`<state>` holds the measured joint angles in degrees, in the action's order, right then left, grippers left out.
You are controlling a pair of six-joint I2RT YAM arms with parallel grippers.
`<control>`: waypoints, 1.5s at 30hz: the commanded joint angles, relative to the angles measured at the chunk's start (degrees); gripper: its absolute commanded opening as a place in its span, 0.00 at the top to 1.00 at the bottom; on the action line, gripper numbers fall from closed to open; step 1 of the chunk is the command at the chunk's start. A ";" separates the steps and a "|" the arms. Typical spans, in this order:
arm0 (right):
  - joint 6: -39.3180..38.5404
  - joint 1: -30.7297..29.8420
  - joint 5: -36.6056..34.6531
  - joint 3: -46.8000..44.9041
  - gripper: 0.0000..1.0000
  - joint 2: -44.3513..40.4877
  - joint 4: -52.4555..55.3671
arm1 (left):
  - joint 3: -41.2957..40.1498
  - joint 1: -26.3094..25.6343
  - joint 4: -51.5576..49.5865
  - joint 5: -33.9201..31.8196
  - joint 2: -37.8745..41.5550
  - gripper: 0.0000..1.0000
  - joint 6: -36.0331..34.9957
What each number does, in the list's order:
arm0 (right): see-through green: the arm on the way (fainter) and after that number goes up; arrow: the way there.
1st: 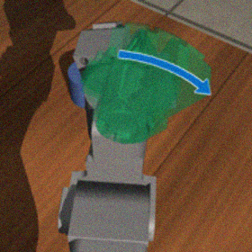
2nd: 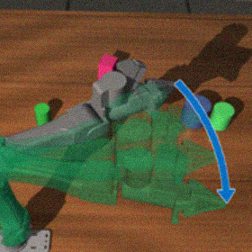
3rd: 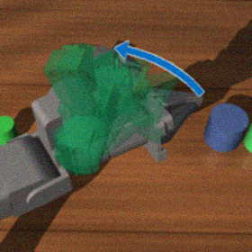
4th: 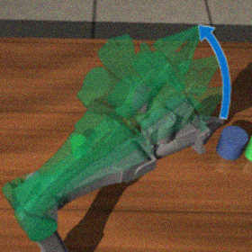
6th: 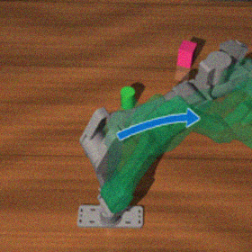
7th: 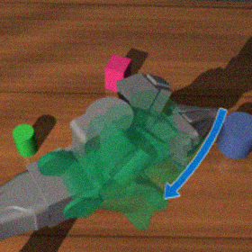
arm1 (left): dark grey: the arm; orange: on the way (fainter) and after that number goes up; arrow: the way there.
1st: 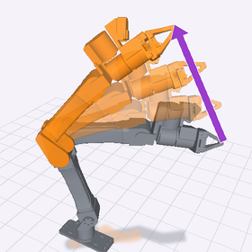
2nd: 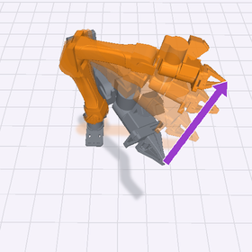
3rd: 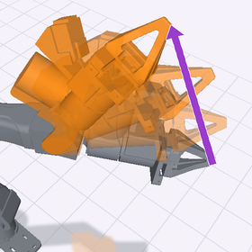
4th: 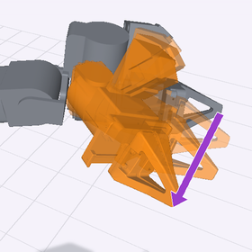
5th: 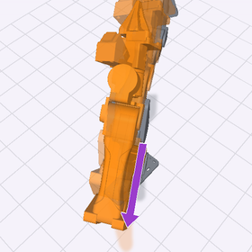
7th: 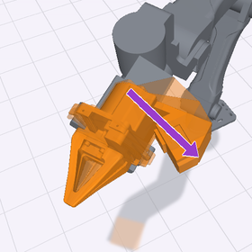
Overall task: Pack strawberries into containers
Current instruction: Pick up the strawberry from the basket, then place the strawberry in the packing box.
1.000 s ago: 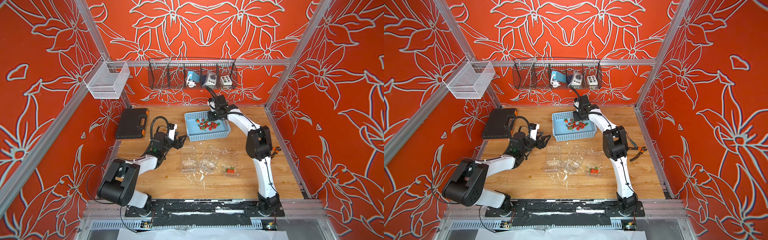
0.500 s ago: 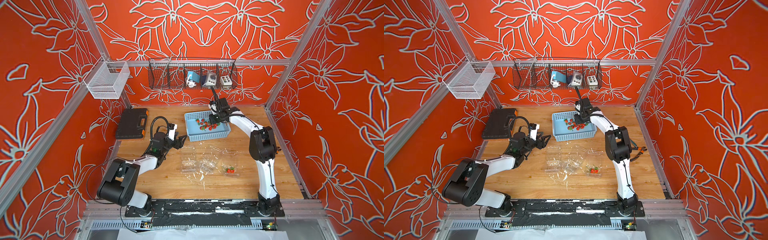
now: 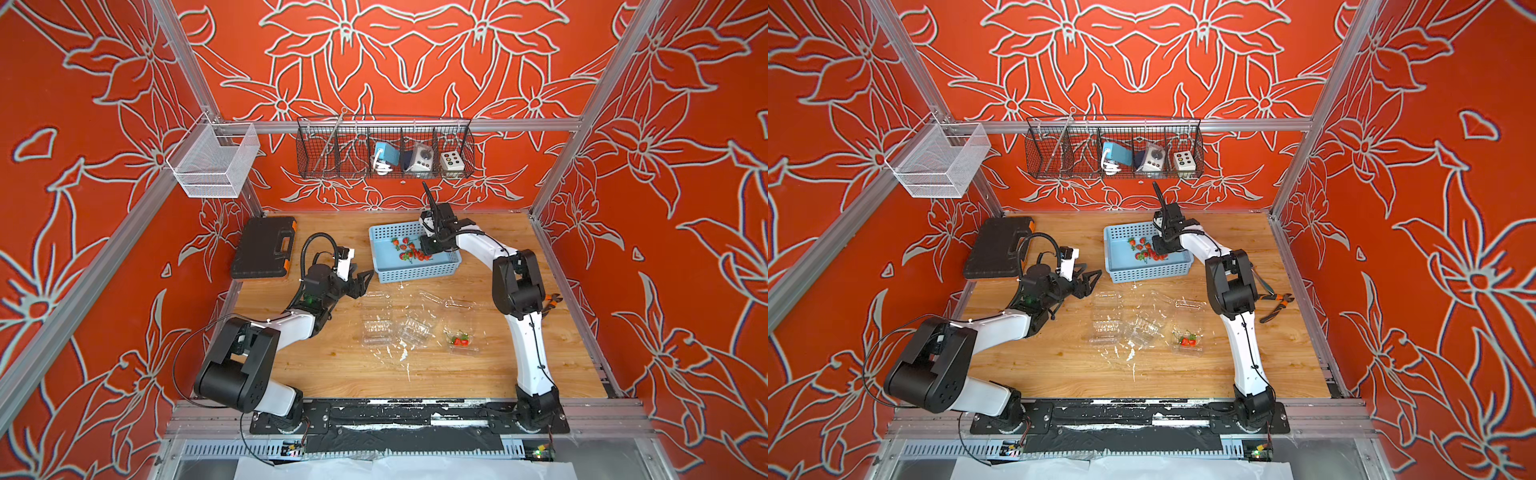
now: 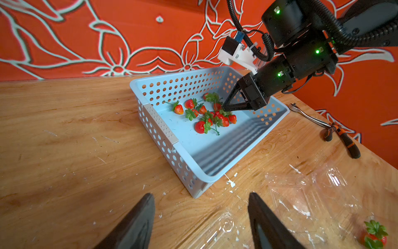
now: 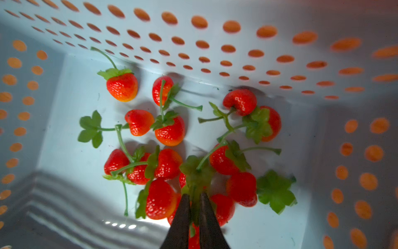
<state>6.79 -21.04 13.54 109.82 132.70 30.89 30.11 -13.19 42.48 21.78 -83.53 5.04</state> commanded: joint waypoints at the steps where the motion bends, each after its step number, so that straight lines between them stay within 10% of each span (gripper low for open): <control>1: 0.11 0.47 -0.20 1.21 0.93 0.44 0.18 | 0.83 -0.34 0.32 -0.15 0.58 0.32 -1.00; 27: -1.36 0.91 1.47 -9.46 1.00 -16.86 -1.72 | 0.57 -0.33 0.45 0.02 1.07 0.32 -0.82; 45: 9.56 -5.30 -0.28 -57.66 1.00 -62.12 -2.80 | 0.57 -0.43 0.58 0.28 1.16 0.32 -0.65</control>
<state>12.82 -26.09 15.07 56.34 74.06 26.09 30.11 -13.26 42.48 21.74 -83.26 4.93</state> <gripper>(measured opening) 0.049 0.681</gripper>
